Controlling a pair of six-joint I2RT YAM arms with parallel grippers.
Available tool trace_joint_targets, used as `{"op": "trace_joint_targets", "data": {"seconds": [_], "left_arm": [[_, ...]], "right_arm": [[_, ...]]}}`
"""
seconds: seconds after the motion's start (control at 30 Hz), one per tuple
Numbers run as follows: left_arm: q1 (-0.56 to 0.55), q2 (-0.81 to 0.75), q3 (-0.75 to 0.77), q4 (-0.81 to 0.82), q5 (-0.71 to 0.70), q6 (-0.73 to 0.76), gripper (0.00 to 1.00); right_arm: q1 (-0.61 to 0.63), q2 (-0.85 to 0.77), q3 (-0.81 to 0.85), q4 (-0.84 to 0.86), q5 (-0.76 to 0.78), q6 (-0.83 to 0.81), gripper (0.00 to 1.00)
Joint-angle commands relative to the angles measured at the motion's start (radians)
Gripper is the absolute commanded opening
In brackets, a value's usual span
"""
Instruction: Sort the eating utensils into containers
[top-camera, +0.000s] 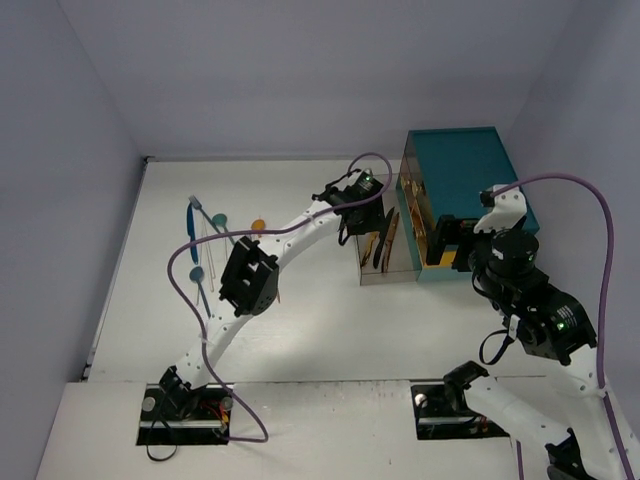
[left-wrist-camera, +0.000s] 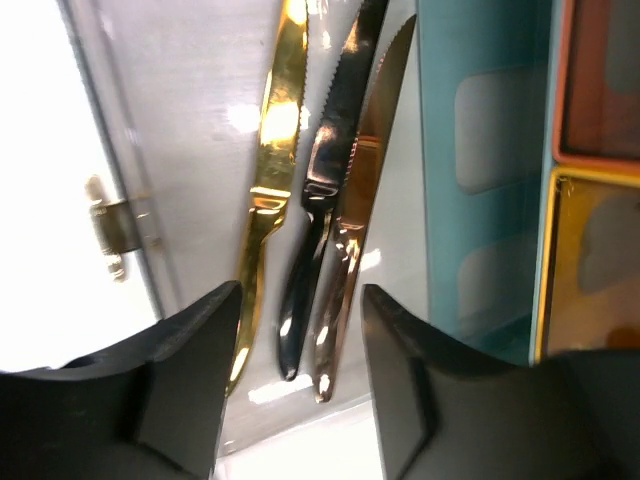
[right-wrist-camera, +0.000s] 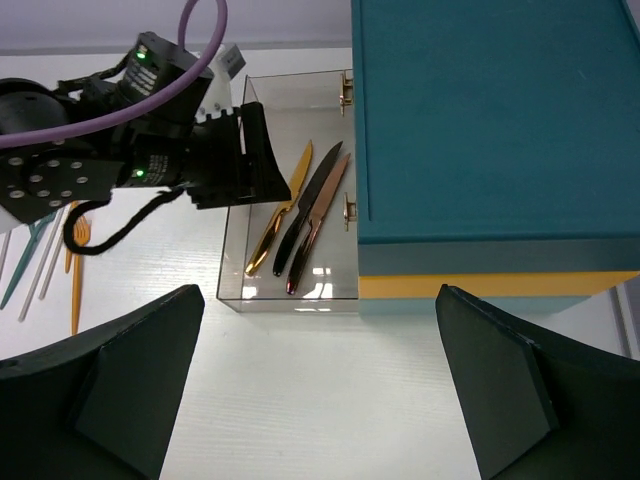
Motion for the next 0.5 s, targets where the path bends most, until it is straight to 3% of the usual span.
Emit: {"op": "trace_joint_targets", "data": {"seconds": [0.0, 0.17, 0.27, 0.47], "left_arm": [[0.007, -0.300, -0.081, -0.030, -0.163, 0.148, 0.51], [0.129, -0.509, -0.288, -0.116, -0.210, 0.240, 0.51], [0.278, -0.619, -0.461, -0.123, -0.208, 0.287, 0.55], [0.535, -0.733, -0.641, -0.147, -0.219, 0.425, 0.62]], "right_arm": [[-0.006, 0.025, 0.010, 0.037, 0.026, -0.025, 1.00], [-0.006, 0.059, 0.024, 0.037, 0.019, -0.032, 1.00], [-0.006, 0.077, 0.026, 0.040, 0.007, -0.035, 1.00], [-0.006, 0.116, 0.028, 0.040, -0.006, -0.044, 1.00]]}}
